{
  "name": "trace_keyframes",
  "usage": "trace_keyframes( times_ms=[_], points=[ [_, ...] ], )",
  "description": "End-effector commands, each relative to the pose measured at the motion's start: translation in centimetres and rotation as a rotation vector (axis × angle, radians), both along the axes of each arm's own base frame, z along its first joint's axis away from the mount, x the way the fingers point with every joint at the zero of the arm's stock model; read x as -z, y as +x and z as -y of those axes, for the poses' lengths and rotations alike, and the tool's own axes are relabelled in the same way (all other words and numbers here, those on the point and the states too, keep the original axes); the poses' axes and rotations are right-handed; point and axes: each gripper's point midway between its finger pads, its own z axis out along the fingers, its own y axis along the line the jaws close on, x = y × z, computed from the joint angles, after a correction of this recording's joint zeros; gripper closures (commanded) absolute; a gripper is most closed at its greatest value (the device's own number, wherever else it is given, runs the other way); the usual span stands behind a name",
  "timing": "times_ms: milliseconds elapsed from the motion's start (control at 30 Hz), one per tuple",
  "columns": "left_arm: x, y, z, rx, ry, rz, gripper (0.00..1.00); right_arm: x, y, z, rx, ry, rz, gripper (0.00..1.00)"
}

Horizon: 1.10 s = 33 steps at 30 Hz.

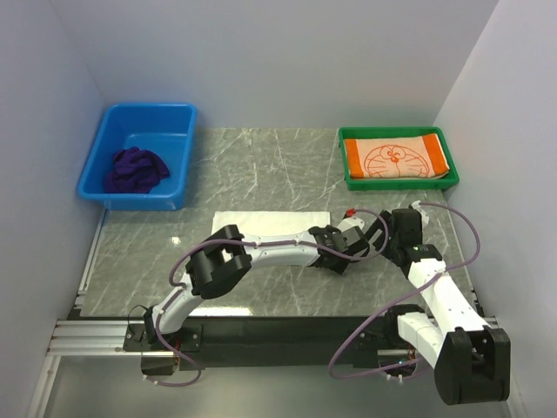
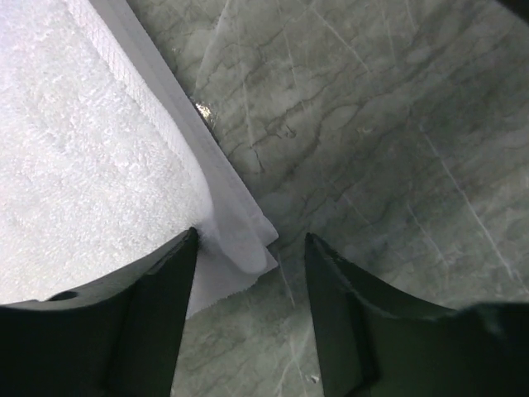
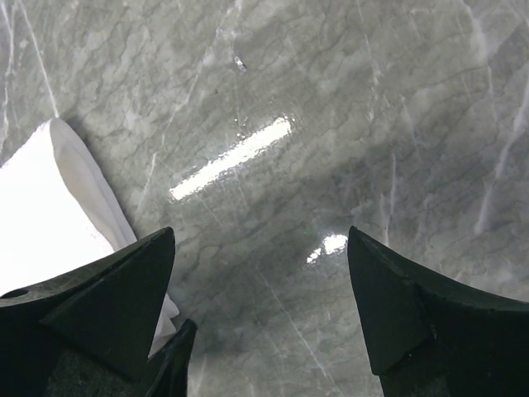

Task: Fold and stack the towels
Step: Neatly place the folded towel into the bin

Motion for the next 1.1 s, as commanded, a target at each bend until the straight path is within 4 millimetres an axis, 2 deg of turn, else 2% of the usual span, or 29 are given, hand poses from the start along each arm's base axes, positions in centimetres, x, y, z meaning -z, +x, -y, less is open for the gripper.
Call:
trace_keyframes(
  times_ms=[0, 100, 200, 233, 300, 333, 367, 433, 467, 667, 767, 900, 933, 1000, 1067],
  points=[
    [-0.3, 0.5, 1.3, 0.017, -0.016, 0.032, 0.42, -0.5, 0.8, -0.1, 0.002, 0.018, 0.04, 0.09],
    [1.2, 0.5, 0.8, 0.001, 0.028, 0.023, 0.46, -0.3, 0.9, -0.4, -0.009, 0.031, 0.035, 0.09],
    [2.2, 0.4, 0.0, -0.016, 0.058, 0.018, 0.59, -0.4, 1.0, -0.8, -0.029, 0.045, 0.048, 0.1],
    [2.2, 0.4, -0.1, -0.02, 0.061, 0.019, 0.7, -0.6, 1.2, -1.0, -0.036, 0.054, 0.061, 0.1],
    [2.2, 0.3, -0.5, -0.023, 0.058, 0.016, 0.83, -0.8, 1.6, -2.2, -0.084, 0.105, 0.09, 0.09],
    [2.0, 0.4, -0.5, -0.025, 0.049, 0.019, 0.95, -0.8, 1.7, -2.7, -0.101, 0.129, 0.094, 0.09],
    [1.5, 0.3, -0.8, -0.029, 0.04, 0.024, 0.99, -0.9, 1.7, -3.6, -0.131, 0.171, 0.096, 0.09],
    [0.7, 0.5, -1.1, -0.038, 0.018, 0.037, 0.99, -1.1, 2.2, -4.7, -0.162, 0.227, 0.107, 0.08],
    [-0.2, 0.5, -1.2, -0.041, -0.012, 0.045, 0.99, -1.6, 2.4, -6.0, -0.205, 0.291, 0.127, 0.07],
    [-3.7, 1.1, -1.9, -0.061, -0.148, 0.053, 0.99, -2.4, 3.6, -9.5, -0.292, 0.504, 0.163, 0.06],
    [-4.1, 1.2, -2.2, -0.064, -0.168, 0.049, 0.99, -2.5, 4.0, -10.8, -0.336, 0.58, 0.165, 0.05],
    [-4.8, 1.0, -2.1, -0.064, -0.193, 0.05, 0.99, -1.4, 4.4, -11.7, -0.363, 0.629, 0.112, 0.05],
    [-5.0, 1.1, -2.2, -0.068, -0.196, 0.052, 0.99, -0.4, 4.2, -11.9, -0.36, 0.643, 0.078, 0.05],
    [-5.4, 1.2, -2.3, -0.071, -0.206, 0.057, 0.99, -0.3, 4.2, -12.9, -0.39, 0.674, 0.072, 0.05],
    [-5.6, 1.2, -2.2, -0.07, -0.211, 0.057, 0.99, 1.0, 4.1, -13.6, -0.395, 0.703, 0.036, 0.05]
  ],
)
